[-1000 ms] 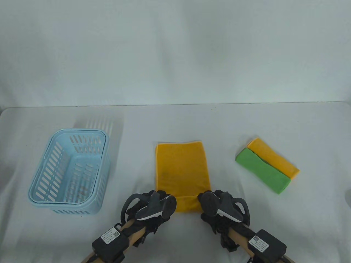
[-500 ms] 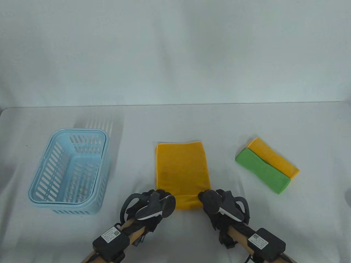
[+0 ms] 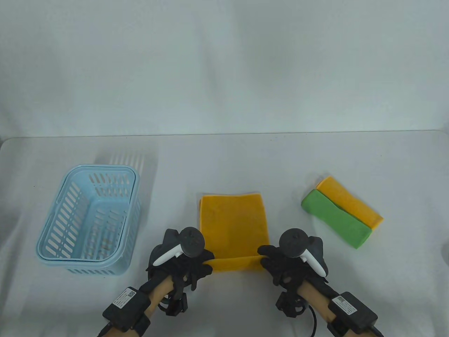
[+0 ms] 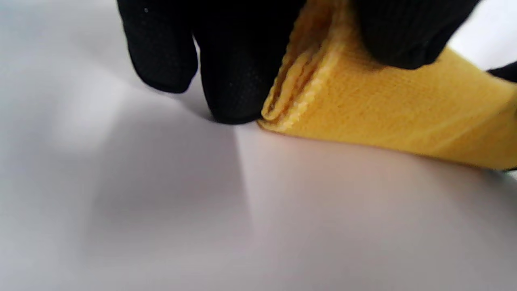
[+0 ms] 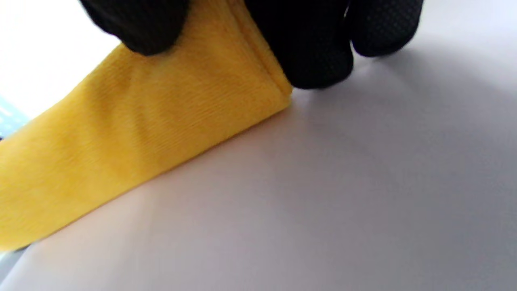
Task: Roll square towel into towel roll
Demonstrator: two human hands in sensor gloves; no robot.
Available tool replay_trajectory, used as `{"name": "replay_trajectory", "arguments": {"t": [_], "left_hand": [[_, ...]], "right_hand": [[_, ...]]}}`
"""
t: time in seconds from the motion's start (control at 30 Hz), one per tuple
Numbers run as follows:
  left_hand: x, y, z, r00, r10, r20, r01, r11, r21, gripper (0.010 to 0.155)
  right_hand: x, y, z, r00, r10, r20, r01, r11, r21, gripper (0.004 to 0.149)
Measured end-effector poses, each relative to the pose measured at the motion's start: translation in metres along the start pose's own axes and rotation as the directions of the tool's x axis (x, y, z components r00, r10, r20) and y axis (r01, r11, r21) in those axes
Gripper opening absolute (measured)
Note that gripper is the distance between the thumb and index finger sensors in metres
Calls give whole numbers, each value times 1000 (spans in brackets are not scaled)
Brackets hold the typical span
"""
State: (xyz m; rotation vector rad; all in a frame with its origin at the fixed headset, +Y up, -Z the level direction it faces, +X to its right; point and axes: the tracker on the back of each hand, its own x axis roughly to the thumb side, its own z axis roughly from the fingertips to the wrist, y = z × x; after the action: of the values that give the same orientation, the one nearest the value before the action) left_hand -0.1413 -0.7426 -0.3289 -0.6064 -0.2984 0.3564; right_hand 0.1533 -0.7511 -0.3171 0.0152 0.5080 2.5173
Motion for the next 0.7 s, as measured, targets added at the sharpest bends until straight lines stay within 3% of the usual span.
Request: {"name": "replay_trajectory", "arguments": {"t": [0.27,0.7], "left_hand": [[-2,3,-2,991,-78,-106,91,988,128,60],[-6,15,6,978,-122,-172,164,952,258,71]], "right_hand": [[-6,-4,-6,998,-46,-43,41,993,-108,59],[-6,-14,-1,998,-51,-39,45,988,-149,65]]}}
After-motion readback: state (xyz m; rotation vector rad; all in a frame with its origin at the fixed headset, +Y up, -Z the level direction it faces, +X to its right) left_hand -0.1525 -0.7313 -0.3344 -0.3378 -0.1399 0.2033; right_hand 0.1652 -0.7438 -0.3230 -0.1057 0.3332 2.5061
